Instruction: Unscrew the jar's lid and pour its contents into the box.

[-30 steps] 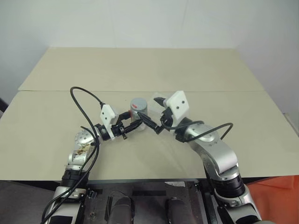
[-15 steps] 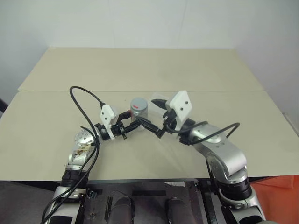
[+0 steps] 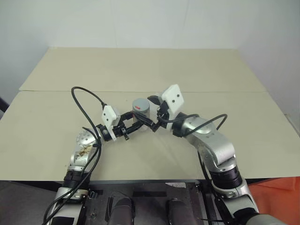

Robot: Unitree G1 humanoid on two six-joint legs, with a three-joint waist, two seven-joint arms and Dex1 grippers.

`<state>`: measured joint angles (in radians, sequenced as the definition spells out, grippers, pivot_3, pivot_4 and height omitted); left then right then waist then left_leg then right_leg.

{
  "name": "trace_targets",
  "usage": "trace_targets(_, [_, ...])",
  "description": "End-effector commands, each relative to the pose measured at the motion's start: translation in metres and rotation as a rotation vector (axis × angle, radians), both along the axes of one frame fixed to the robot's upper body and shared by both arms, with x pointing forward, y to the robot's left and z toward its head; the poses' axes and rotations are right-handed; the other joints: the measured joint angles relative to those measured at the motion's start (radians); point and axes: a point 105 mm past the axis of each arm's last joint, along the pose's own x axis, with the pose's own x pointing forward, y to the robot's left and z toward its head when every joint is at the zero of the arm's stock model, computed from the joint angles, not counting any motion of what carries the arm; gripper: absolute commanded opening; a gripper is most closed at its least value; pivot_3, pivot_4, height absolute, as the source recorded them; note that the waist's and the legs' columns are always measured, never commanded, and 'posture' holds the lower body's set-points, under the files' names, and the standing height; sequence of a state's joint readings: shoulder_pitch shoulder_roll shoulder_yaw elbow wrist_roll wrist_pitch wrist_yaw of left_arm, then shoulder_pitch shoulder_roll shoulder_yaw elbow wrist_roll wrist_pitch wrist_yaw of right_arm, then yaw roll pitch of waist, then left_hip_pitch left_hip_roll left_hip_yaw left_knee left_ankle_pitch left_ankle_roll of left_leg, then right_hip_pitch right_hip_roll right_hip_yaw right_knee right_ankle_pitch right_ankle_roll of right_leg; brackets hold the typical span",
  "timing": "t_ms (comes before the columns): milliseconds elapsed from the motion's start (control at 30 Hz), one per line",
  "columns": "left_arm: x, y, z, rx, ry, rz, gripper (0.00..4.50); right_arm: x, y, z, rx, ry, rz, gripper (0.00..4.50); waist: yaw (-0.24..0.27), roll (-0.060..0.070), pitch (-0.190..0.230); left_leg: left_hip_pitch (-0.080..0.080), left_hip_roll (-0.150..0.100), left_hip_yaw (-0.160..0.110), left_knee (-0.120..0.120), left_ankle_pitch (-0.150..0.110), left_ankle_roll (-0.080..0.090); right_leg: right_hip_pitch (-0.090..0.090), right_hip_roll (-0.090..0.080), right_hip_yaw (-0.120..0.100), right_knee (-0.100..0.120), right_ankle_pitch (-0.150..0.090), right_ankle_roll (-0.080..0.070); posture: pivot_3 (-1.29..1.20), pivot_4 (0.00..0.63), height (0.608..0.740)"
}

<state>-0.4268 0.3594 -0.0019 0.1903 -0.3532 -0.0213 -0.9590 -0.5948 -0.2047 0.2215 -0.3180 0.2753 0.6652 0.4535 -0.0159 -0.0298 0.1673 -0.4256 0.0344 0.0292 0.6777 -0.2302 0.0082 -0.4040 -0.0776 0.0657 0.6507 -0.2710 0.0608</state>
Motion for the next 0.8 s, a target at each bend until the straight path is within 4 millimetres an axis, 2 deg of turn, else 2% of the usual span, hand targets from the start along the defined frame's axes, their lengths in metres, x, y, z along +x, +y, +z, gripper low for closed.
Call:
trace_targets(33, [-0.0017,-0.0035,0.0096,0.003,-0.055,-0.016,1.93,-0.0028,0.002,0.0208,0.05,-0.08,0.005,4.09,0.0,0.0,0.0,0.0,0.0,0.0,0.0,0.0,0.0,0.0,0.0,0.0,0.0,0.0,0.0,0.0,0.15,0.74])
trace_targets(100, [-0.0018,-0.0034,0.0095,0.003,-0.055,-0.015,1.93,-0.0026,0.0011,0.0211,0.051,-0.081,0.0,3.59,0.0,0.0,0.0,0.0,0.0,0.0,0.0,0.0,0.0,0.0,0.0,0.0,0.0,0.0,0.0,0.0,0.15,0.74])
trace_targets(533, [-0.0006,-0.0035,0.0085,0.013,-0.055,-0.02,1.93,-0.0057,0.0024,0.0188,0.045,-0.08,0.008,3.59,0.0,0.0,0.0,0.0,0.0,0.0,0.0,0.0,0.0,0.0,0.0,0.0,0.0,0.0,0.0,0.0,0.15,0.74])
trace_targets(667, [-0.0004,-0.0028,0.0084,0.015,-0.055,-0.02,1.93,-0.0058,0.0028,0.0187,0.048,-0.078,0.008,2.79,0.0,0.0,0.0,0.0,0.0,0.0,0.0,0.0,0.0,0.0,0.0,0.0,0.0,0.0,0.0,0.0,0.15,0.74])
trace_targets(800, [-0.0001,-0.0026,0.0085,0.016,-0.055,-0.018,1.93,-0.0066,0.0018,0.0173,0.055,-0.07,0.004,2.78,0.0,0.0,0.0,0.0,0.0,0.0,0.0,0.0,0.0,0.0,0.0,0.0,0.0,0.0,0.0,0.0,0.15,0.74])
